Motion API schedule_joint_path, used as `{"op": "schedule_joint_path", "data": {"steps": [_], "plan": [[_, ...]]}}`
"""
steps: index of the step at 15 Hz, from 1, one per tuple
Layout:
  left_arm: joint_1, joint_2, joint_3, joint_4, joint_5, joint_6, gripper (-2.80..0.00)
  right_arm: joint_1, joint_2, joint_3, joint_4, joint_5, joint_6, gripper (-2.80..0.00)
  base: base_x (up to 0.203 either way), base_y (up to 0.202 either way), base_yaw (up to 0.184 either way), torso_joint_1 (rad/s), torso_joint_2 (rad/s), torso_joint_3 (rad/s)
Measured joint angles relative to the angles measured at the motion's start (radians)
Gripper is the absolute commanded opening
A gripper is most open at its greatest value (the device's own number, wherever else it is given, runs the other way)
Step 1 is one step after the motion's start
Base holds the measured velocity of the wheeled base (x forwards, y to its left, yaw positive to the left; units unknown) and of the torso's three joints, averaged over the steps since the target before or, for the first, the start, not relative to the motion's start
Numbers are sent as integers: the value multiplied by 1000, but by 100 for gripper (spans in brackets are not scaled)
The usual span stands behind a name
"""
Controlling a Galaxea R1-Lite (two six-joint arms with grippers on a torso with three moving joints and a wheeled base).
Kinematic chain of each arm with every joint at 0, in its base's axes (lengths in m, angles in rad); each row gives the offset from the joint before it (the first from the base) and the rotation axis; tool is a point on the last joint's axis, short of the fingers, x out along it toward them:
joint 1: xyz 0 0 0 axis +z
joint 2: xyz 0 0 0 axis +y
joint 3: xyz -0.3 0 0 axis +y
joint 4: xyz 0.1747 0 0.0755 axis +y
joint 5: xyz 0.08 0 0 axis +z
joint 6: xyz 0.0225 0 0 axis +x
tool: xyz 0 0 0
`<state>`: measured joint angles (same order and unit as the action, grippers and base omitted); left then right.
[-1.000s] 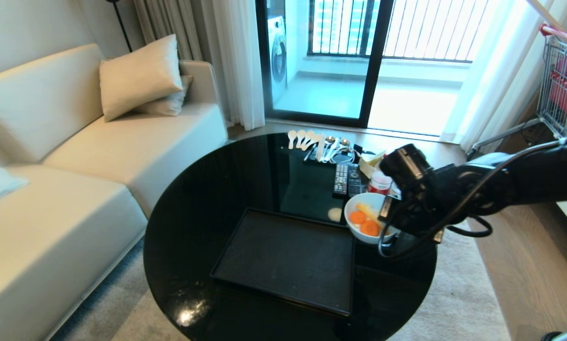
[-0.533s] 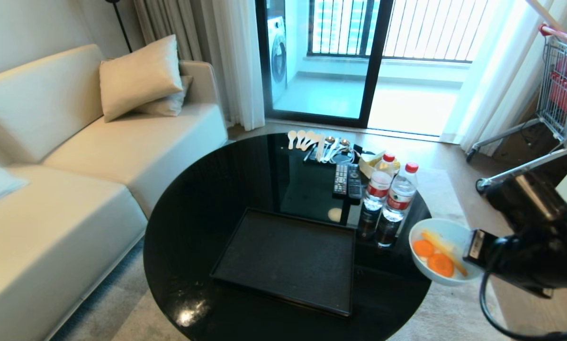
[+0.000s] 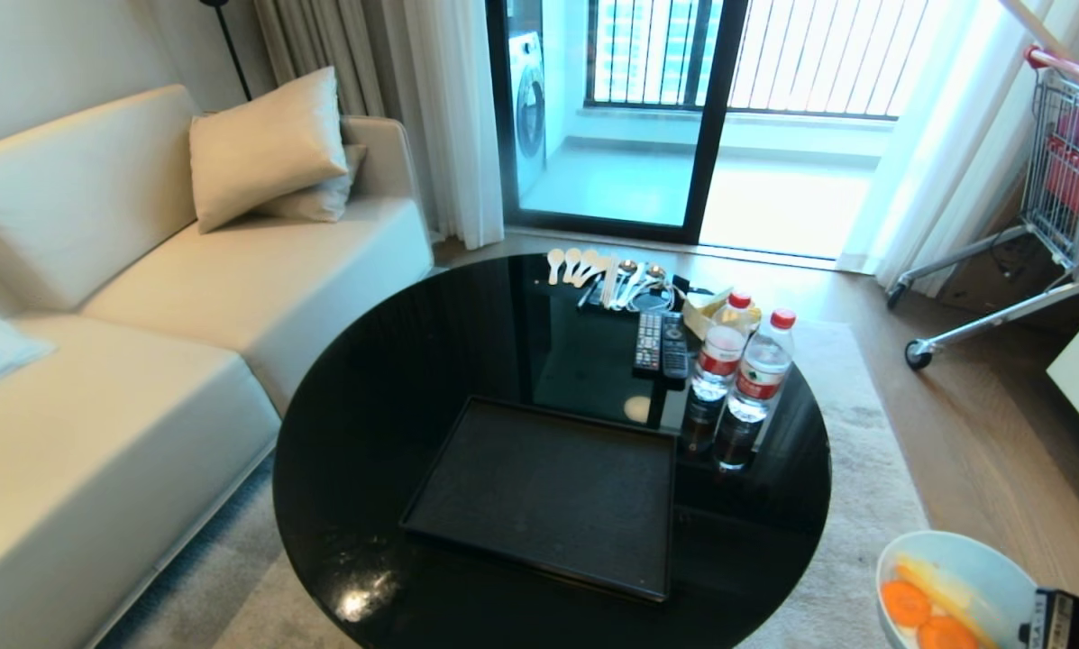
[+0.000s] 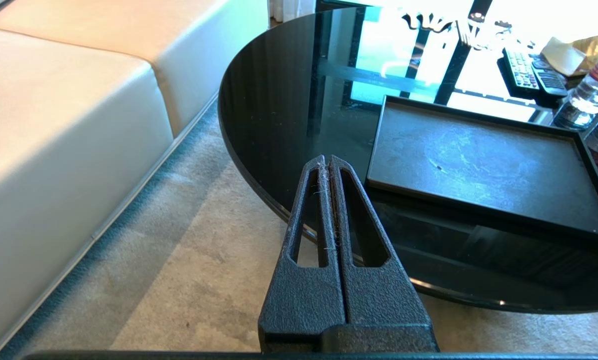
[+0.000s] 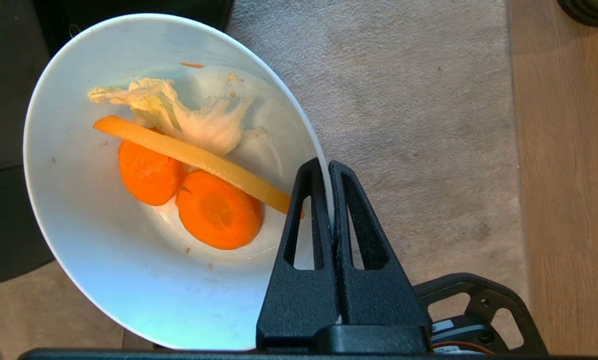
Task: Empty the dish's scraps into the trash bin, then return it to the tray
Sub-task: Move the bowl over the trash can
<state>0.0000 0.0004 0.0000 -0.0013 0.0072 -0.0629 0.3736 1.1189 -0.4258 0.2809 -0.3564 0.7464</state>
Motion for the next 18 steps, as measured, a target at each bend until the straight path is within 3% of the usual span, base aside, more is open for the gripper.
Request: {"op": "schedule_joint_path", "data": {"steps": [5,18], "plan": [[0,0,0,0,0,0,-280,1,-47,23,-3,42,-13,-280,0,0,0,0,0,0],[0,0,0,0,0,0,-280,29,-28,6,-32,43,-36,-280,0,0,0,0,0,0]]}}
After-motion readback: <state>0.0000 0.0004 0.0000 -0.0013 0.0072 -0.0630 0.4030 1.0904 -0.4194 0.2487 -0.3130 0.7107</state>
